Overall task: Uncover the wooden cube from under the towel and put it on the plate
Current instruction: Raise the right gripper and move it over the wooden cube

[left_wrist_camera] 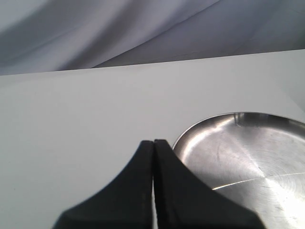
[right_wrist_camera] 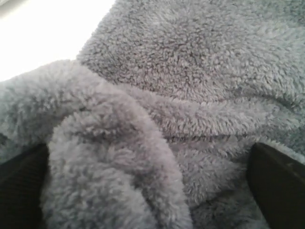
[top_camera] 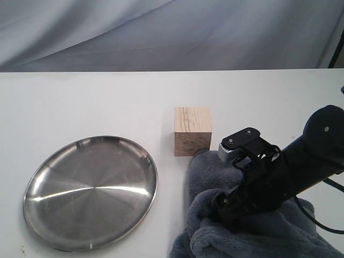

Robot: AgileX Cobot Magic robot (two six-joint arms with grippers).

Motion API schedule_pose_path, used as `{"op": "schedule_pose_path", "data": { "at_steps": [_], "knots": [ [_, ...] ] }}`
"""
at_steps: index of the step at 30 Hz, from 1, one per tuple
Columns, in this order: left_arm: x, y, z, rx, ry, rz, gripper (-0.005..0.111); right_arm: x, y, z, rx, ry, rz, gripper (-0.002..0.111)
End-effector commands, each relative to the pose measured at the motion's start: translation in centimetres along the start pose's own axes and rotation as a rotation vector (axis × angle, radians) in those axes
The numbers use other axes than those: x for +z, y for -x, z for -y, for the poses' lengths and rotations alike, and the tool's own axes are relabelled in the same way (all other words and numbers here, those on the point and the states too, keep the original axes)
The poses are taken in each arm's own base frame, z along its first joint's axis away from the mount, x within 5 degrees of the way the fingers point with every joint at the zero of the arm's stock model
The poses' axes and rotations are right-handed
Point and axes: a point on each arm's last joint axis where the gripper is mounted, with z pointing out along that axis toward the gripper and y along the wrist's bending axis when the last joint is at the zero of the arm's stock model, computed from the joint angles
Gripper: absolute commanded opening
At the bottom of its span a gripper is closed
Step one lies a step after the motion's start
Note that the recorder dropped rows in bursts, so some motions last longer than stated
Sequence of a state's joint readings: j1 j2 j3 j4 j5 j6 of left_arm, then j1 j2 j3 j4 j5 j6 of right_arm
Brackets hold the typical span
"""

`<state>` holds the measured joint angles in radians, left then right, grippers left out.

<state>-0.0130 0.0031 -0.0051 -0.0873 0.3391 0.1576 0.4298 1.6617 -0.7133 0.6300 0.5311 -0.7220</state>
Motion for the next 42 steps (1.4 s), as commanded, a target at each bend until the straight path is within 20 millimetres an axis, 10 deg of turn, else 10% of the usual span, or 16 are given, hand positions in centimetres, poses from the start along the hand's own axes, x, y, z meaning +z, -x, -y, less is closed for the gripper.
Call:
{"op": "schedule_pose_path", "data": {
  "at_steps": [1, 10, 28, 38, 42],
  "knots": [
    [0.0, 0.0, 0.0, -0.005, 0.001, 0.012, 0.001, -1.3, 0.1, -0.6, -0.022, 0.019, 0.024, 0.100],
    [0.0, 0.0, 0.0, -0.005, 0.001, 0.012, 0.001, -6.8, 0.8, -2.5, -0.192, 0.035, 0.053, 0.100],
    [0.0, 0.0, 0.0, -0.005, 0.001, 0.012, 0.001, -9.5, 2.8, -1.6, -0.189, -0.178, 0.352, 0.096],
    [0.0, 0.0, 0.0, -0.005, 0.001, 0.012, 0.001, -10.3, 4.1, -1.0, -0.175, -0.268, 0.507, 0.004],
    [0.0, 0.0, 0.0, -0.005, 0.001, 0.012, 0.001, -10.3, 4.2, -1.0, -0.178, -0.276, 0.522, 0.000]
  ]
}}
